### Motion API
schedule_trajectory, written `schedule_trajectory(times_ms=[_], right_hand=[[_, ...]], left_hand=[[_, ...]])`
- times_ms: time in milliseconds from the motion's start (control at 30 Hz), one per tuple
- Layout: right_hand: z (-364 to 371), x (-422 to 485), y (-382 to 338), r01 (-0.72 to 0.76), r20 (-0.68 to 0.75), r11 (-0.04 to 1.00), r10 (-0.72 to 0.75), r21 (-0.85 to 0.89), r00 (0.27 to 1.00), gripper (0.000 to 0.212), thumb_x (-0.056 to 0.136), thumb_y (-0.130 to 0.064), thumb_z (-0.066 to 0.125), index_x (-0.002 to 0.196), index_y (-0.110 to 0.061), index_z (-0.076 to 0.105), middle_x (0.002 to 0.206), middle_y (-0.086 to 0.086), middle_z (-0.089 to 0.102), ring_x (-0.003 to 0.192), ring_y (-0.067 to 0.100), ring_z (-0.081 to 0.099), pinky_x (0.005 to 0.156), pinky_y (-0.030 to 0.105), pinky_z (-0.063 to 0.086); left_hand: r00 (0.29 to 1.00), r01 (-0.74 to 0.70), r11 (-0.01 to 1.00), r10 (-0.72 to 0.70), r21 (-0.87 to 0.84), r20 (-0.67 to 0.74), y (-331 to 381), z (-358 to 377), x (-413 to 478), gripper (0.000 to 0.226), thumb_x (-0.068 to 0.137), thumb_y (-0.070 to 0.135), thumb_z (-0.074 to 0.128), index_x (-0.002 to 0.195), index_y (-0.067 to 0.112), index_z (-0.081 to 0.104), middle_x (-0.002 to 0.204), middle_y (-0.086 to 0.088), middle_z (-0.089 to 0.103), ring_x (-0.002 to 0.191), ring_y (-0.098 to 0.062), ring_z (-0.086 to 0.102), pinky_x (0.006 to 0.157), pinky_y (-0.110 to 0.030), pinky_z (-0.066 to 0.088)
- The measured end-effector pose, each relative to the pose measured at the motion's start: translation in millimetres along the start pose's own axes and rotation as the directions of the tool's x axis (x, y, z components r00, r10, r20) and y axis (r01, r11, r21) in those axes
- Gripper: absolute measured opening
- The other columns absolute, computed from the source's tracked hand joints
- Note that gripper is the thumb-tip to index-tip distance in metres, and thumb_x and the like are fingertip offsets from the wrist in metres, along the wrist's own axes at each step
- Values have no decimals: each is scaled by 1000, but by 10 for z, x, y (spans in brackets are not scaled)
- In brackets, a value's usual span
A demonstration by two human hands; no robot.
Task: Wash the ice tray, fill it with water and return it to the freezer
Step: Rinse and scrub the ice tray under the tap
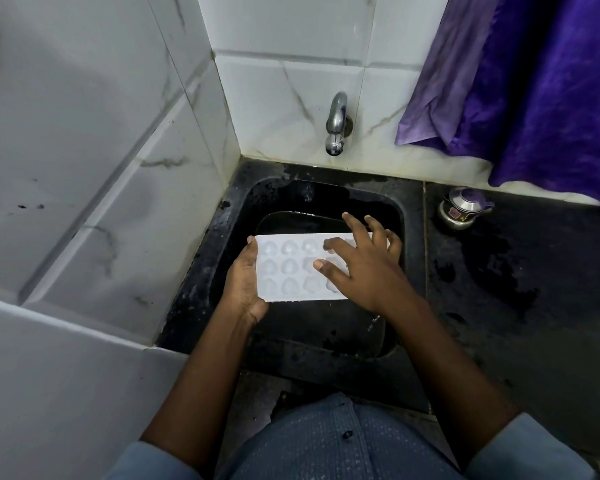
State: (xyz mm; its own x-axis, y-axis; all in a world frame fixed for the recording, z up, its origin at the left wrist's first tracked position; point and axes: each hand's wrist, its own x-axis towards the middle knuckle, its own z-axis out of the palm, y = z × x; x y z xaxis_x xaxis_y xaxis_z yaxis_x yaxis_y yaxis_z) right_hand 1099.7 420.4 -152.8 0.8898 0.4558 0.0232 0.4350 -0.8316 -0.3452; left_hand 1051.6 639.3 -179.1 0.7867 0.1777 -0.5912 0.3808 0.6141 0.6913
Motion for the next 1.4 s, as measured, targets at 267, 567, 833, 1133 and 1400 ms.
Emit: schedule_trajectory(times_ms=[267, 567, 833, 1133, 1400], right_hand=[[-6, 0, -1, -8, 9, 1000, 8, -1, 1000, 51, 97, -76, 35, 130, -45, 59, 173, -2, 14, 158, 30, 0, 121, 56, 3], [-9, -4, -37, -7, 15, 1000, 6, 22, 1000, 51, 97, -75, 38, 132, -42, 55, 173, -2, 12, 158, 29, -1, 121, 56, 2], [-57, 50, -216, 51, 49, 998, -50, -27, 998, 50, 97, -76, 34, 132, -45, 54, 174, -2, 0, 159, 30, -9, 123, 59, 1], [-86, 24, -323, 19, 115, 1000, -16, -21, 993, 55, 99, -74, 34, 140, -42, 55, 175, -2, 0, 159, 29, -13, 123, 58, -5], [-63, 20, -335, 17, 115, 1000, -17, -6, 993, 51, 99, -73, 37, 135, -44, 57, 174, -3, 3, 158, 28, -12, 122, 57, -6]], left_hand=[[1000, 2, 1000, -2, -2, 1, 26, -1, -2, 69, 106, 65, 39, 138, 9, 66, 129, -20, 74, 116, -43, 72, 89, -54, 60], [1000, -3, 1000, 3, -15, 11, 39, -17, 13, 68, 106, 65, 40, 138, 10, 66, 130, -19, 73, 119, -43, 70, 91, -54, 59], [997, 26, 999, -23, -33, 73, -27, -15, 36, 72, 105, 67, 40, 144, 11, 62, 137, -22, 68, 126, -45, 66, 103, -61, 54], [997, 25, 999, -23, -26, 70, -42, 13, 39, 69, 105, 66, 40, 144, 13, 62, 137, -20, 69, 126, -45, 66, 107, -66, 50], [999, 22, 999, -20, -29, 48, -70, -21, 14, 70, 105, 67, 40, 142, 12, 64, 135, -21, 70, 124, -45, 67, 108, -68, 48]])
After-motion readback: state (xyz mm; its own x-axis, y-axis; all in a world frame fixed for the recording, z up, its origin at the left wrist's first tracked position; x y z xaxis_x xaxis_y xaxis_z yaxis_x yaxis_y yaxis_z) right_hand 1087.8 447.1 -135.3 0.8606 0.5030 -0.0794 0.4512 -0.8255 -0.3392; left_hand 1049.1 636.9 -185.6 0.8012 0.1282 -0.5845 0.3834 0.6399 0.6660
